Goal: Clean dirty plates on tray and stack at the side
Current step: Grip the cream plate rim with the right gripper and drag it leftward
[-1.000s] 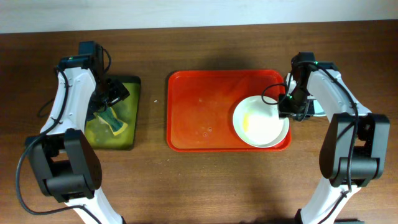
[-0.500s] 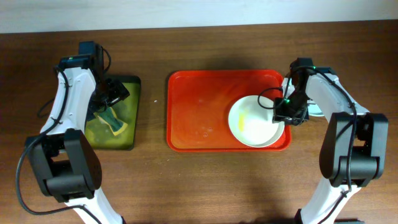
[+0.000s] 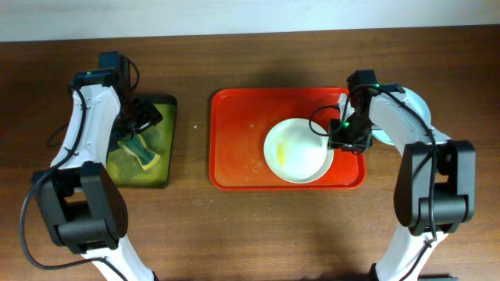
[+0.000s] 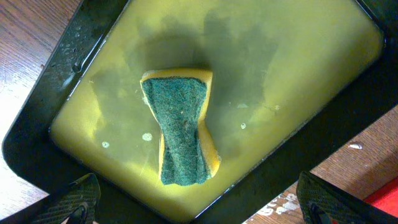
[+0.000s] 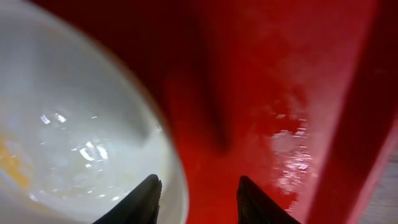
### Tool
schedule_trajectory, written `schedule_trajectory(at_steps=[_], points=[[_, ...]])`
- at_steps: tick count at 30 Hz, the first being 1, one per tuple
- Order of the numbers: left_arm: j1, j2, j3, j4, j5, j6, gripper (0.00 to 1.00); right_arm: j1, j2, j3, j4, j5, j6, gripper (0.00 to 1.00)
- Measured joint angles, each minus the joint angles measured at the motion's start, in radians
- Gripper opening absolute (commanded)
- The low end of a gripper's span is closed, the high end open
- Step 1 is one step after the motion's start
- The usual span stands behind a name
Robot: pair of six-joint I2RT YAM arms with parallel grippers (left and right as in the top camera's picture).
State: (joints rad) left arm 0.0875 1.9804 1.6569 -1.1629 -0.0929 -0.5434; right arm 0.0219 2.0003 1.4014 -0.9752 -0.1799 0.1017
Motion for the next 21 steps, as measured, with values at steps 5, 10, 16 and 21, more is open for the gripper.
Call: schedule_trajectory(at_steps=[5,10,16,21], points=[[0.000,0.000,0.000,0.000,0.000,0.000,0.99,0.007,0.000,-0.045,0.033,-0.006,0.003,0.37],[0.000,0.000,0.000,0.000,0.000,0.000,0.99,0.029,-0.020,-0.113,0.130,-0.026,0.060,0.25],[0.000,0.000,0.000,0.000,0.000,0.000,0.99,0.031,-0.036,-0.150,0.235,-0.081,0.158,0.11],[0.000,0.000,0.000,0.000,0.000,0.000,0.99,0.091,-0.033,-0.162,0.337,-0.103,0.225,0.10]])
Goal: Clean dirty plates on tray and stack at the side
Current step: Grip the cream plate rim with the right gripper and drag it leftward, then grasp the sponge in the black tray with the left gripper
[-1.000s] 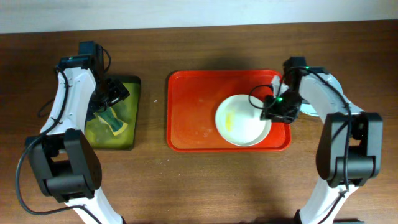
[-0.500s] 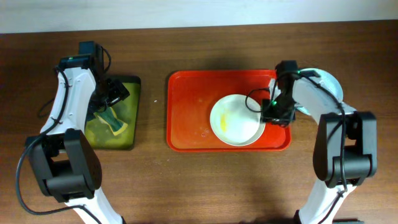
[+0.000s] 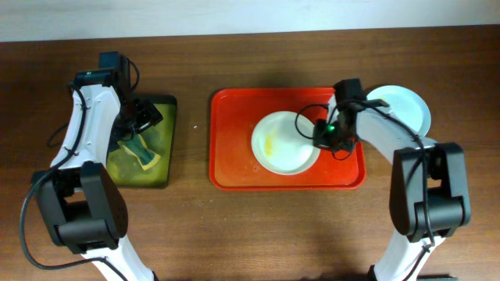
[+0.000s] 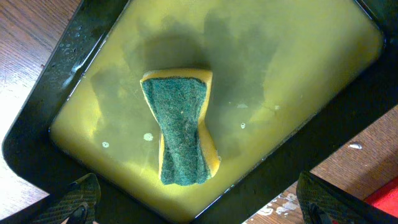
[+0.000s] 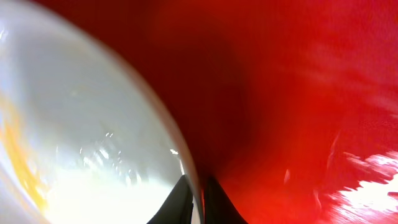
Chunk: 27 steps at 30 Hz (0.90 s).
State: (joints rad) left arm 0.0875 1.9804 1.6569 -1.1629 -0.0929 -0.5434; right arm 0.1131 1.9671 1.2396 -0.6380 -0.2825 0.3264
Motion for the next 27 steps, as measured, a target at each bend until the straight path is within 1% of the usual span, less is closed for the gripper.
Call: schedule_trajectory(at_steps=[5,8,19,22,23,24,25,26,27], points=[[0.000,0.000,0.000,0.000,0.000,0.000,0.99,0.091,0.008,-0.006,0.099,-0.001,0.015,0.10],[0.000,0.000,0.000,0.000,0.000,0.000,0.99,0.114,0.013,-0.008,0.136,0.000,0.016,0.09],[0.000,0.000,0.000,0.023,-0.001,0.000,0.99,0.118,0.015,-0.013,0.169,0.000,0.018,0.09],[0.004,0.000,-0.005,0.031,-0.040,-0.055,0.99,0.118,0.015,-0.013,0.170,0.000,0.018,0.09],[0.010,0.000,-0.015,0.042,-0.049,-0.081,0.95,0.118,0.015,-0.013,0.170,0.000,0.018,0.09],[0.019,0.000,-0.030,0.056,-0.055,-0.096,0.93,0.118,0.015,-0.013,0.171,0.000,0.018,0.09],[0.032,0.000,-0.052,0.069,-0.059,-0.112,0.87,0.118,0.015,-0.013,0.171,0.000,0.018,0.09],[0.044,0.000,-0.074,0.076,-0.062,-0.123,0.71,0.118,0.015,-0.013,0.171,0.000,0.018,0.09],[0.056,0.000,-0.099,0.089,-0.066,-0.130,0.66,0.118,0.015,-0.013,0.172,-0.001,0.018,0.09]])
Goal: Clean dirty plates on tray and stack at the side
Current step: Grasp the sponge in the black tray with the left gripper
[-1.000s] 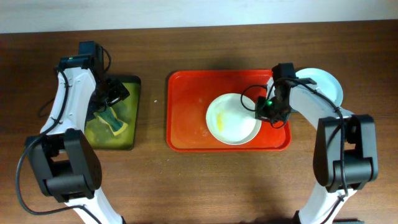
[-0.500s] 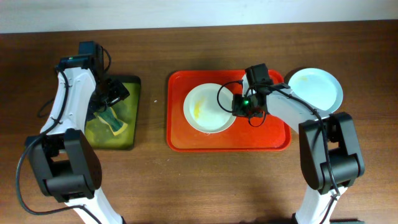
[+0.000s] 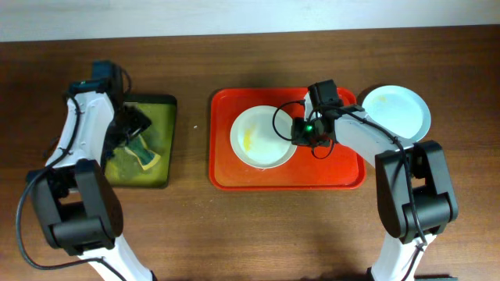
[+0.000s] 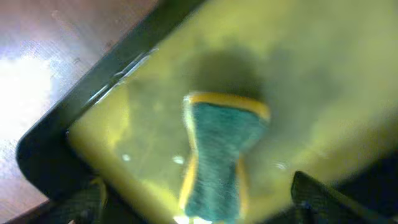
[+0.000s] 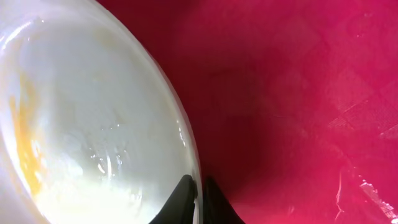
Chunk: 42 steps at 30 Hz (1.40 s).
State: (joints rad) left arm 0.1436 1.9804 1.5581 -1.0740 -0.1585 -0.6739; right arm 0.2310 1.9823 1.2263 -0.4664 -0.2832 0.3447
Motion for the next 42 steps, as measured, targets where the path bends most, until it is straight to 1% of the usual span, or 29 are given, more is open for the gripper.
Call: schedule_trajectory(at_steps=[1,3,5,7,8,9,10,12,14,15,18,20,21,22,23,28,32,35,39,42], points=[[0.010,0.000,-0.020,0.014,-0.002,-0.011,0.65,0.000,0.000,0.000,0.000,0.000,0.000,0.09],[0.024,0.000,-0.064,0.039,-0.002,-0.020,0.69,0.000,0.000,0.000,0.003,0.000,0.000,0.09],[0.028,0.000,-0.100,0.102,0.021,0.009,0.80,0.000,0.001,0.000,0.005,0.000,0.000,0.09],[0.027,0.000,-0.122,0.162,0.079,0.059,0.80,0.000,0.001,0.000,0.005,0.000,0.000,0.09],[0.026,0.000,-0.130,0.203,0.114,0.096,0.78,0.000,0.001,0.000,0.005,0.000,0.000,0.09],[0.025,0.000,-0.131,0.219,0.132,0.120,0.71,0.000,0.001,0.000,0.006,0.000,0.000,0.09],[0.021,0.000,-0.132,0.227,0.150,0.143,0.66,0.000,0.001,0.000,0.006,0.000,-0.001,0.09],[0.017,0.000,-0.135,0.233,0.170,0.180,0.59,0.000,0.001,0.000,0.006,0.000,0.000,0.09],[0.016,0.000,-0.146,0.236,0.167,0.197,0.63,0.000,0.001,0.000,0.006,0.000,0.000,0.09],[0.016,0.000,-0.159,0.237,0.153,0.203,0.62,0.000,0.001,0.000,0.006,0.000,0.000,0.09],[0.016,0.000,-0.201,0.247,0.109,0.211,0.51,0.000,0.001,0.000,0.006,0.000,-0.001,0.09],[0.016,0.000,-0.215,0.249,0.092,0.215,0.49,0.000,0.001,0.000,0.006,0.000,0.000,0.09],[0.016,0.000,-0.216,0.253,0.090,0.214,0.38,0.000,0.001,0.000,0.006,0.000,0.000,0.09],[0.016,0.000,-0.216,0.263,0.086,0.216,0.17,0.000,0.001,0.000,0.006,0.000,0.000,0.09],[0.016,0.000,-0.216,0.272,0.086,0.219,0.00,0.000,0.001,0.000,0.006,0.000,0.000,0.09],[0.016,0.000,-0.216,0.275,0.080,0.221,0.00,0.000,0.001,0.000,0.006,0.000,0.000,0.09],[0.016,0.000,-0.195,0.207,0.106,0.222,0.00,0.000,0.001,0.000,0.008,0.000,0.000,0.09],[0.016,-0.009,-0.124,0.172,0.151,0.221,0.00,0.000,0.001,0.000,0.008,0.000,0.000,0.09],[0.015,-0.127,-0.085,0.181,0.233,0.221,0.00,0.000,0.001,0.000,0.009,0.000,0.000,0.08],[0.002,-0.182,-0.077,0.183,0.258,0.221,0.00,0.000,0.002,0.000,0.015,-0.002,0.000,0.07]])
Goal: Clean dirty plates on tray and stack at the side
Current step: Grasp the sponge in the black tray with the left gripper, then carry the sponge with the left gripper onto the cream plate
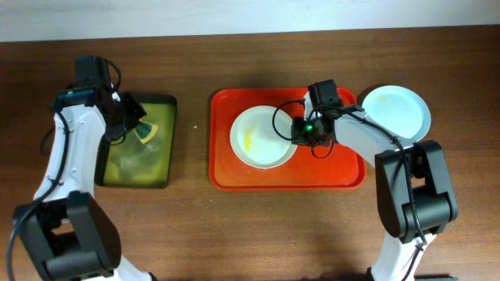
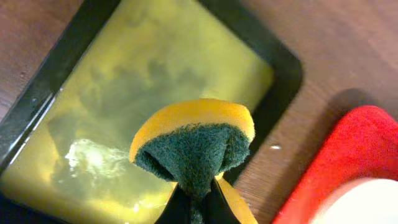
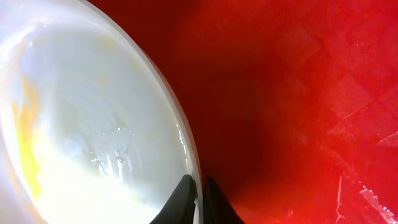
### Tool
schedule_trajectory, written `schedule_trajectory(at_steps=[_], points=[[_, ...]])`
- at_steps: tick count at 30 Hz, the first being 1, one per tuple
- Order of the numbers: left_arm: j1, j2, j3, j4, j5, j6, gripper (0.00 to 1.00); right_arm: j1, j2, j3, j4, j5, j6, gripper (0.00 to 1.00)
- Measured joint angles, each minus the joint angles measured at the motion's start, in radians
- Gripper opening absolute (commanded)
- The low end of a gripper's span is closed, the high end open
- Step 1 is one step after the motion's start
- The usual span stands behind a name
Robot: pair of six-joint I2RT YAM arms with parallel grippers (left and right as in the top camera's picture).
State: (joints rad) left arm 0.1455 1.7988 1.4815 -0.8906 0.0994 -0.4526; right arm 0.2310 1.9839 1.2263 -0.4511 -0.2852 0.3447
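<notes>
A white plate (image 1: 263, 137) smeared with yellow lies in the left-middle of the red tray (image 1: 226, 173). My right gripper (image 1: 301, 131) is shut on its right rim; the right wrist view shows the plate (image 3: 93, 118) with the rim pinched in the gripper (image 3: 199, 200). My left gripper (image 2: 196, 208) is shut on the yellow-and-green sponge (image 2: 193, 140), which is squeezed and folded. It hangs above the right edge of the black basin of yellow liquid (image 2: 118, 99). In the overhead view the sponge (image 1: 145, 133) shows over the basin (image 1: 141, 160).
A clean white plate (image 1: 396, 112) lies on the wooden table just right of the red tray. The tray's corner (image 2: 367, 143) shows to the right of the sponge. Bare wood separates the basin from the tray.
My left gripper was open low over the sponge lying in the basin. It is now shut on the sponge and holds it up above the basin's right edge. The right gripper and plate have not moved.
My right gripper stood open astride the plate's right rim at the tray's right side, with the left open above the sponge. Then the right was shut on the rim and the plate lay further left, then further still. The left now holds the sponge.
</notes>
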Motion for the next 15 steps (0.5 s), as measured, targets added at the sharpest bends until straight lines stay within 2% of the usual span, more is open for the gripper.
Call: schedule_trajectory(at_steps=[2,9,15], points=[[-0.025,0.005,-0.013,0.001,0.005,0.018,0.00,0.000,0.002,0.000,0.011,-0.020,-0.006,0.04],[-0.193,0.011,-0.029,0.021,0.047,0.158,0.00,0.000,0.009,0.000,0.022,-0.072,-0.050,0.04],[-0.401,-0.002,-0.028,0.045,0.063,0.172,0.00,0.000,0.014,-0.002,0.034,-0.162,-0.114,0.04]])
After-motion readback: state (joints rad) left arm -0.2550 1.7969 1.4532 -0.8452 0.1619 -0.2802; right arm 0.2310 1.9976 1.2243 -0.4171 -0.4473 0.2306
